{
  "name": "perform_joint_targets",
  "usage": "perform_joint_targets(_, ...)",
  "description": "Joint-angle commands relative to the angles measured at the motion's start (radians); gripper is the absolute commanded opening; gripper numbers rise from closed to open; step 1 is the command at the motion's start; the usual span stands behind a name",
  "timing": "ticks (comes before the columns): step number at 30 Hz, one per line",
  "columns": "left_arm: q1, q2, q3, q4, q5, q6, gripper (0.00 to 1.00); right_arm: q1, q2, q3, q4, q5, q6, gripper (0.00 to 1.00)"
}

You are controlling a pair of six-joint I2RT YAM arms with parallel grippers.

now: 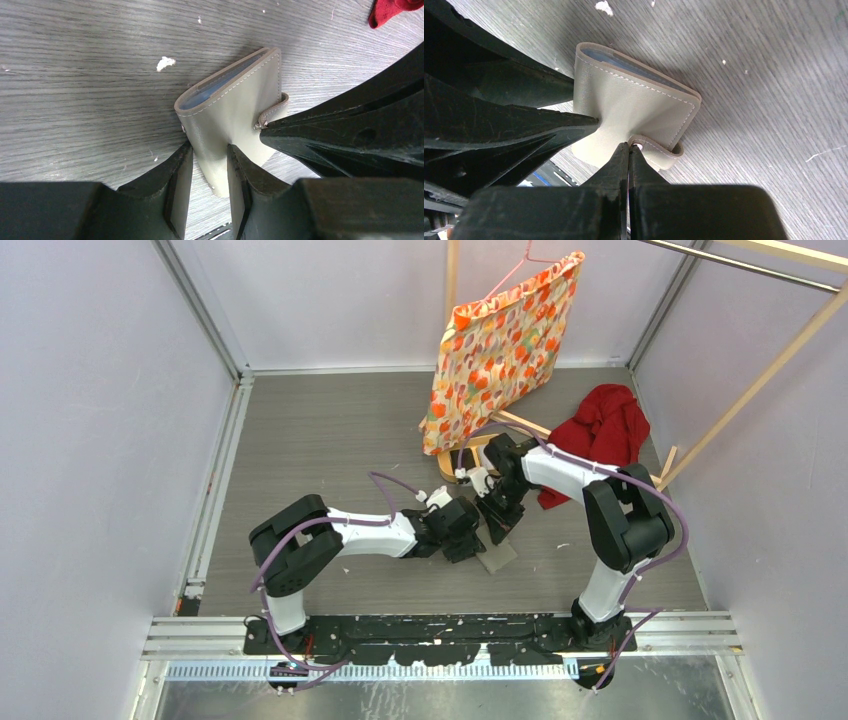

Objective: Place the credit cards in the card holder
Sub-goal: Close the card holder at the center of the board.

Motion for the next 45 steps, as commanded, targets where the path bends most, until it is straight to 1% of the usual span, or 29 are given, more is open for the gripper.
perform_joint_targets(1, -0.007, 0.058, -0.055, -0.097, -0.004, 0.014, 0.34, 0.033, 0.036, -0.041, 0.013, 0.036, 0.010, 0.01)
perform_joint_targets(31, -0.007, 0.053, -0.090, -0.024, 0.007, 0.015, 0.34, 0.040, 0.117, -0.032, 0.034, 0.089, 0.049, 0.01)
perform_joint_targets(33, -0.007, 0.055, -0.090, -0.020, 0.007, 0.017, 0.34, 0.037, 0.116, -0.029, 0.030, 0.080, 0.045, 0.01)
perform_joint_targets(35, -0.007, 0.053, -0.091, -0.015, 0.007, 0.022, 0.34, 0.019, 0.099, -0.014, 0.017, 0.021, 0.027, 0.02)
perform_joint_targets(36, -0.006, 0.050, -0.094, -0.009, 0.007, 0.031, 0.35, 0.006, 0.076, -0.007, 0.013, -0.019, 0.016, 0.09)
perform_joint_targets(37, -0.005, 0.044, -0.095, -0.001, 0.005, 0.048, 0.35, -0.002, 0.049, -0.003, 0.011, -0.051, 0.005, 0.19)
perform_joint_targets(38, -0.005, 0.034, -0.099, 0.005, 0.000, 0.059, 0.35, -0.007, 0.025, 0.001, 0.005, -0.083, -0.010, 0.23)
perform_joint_targets(39, -0.004, 0.022, -0.106, 0.011, -0.007, 0.080, 0.36, -0.011, 0.000, 0.007, -0.014, -0.122, -0.035, 0.33)
perform_joint_targets(40, -0.002, 0.007, -0.112, 0.017, -0.013, 0.100, 0.37, -0.016, -0.019, 0.019, -0.034, -0.157, -0.057, 0.38)
perform_joint_targets(43, 0.011, -0.054, -0.140, 0.036, -0.033, 0.187, 0.39, -0.048, -0.097, 0.039, -0.097, -0.268, -0.134, 0.48)
perform_joint_targets(45, 0.016, -0.117, -0.168, 0.058, -0.047, 0.259, 0.41, -0.080, -0.147, 0.037, -0.124, -0.296, -0.162, 0.53)
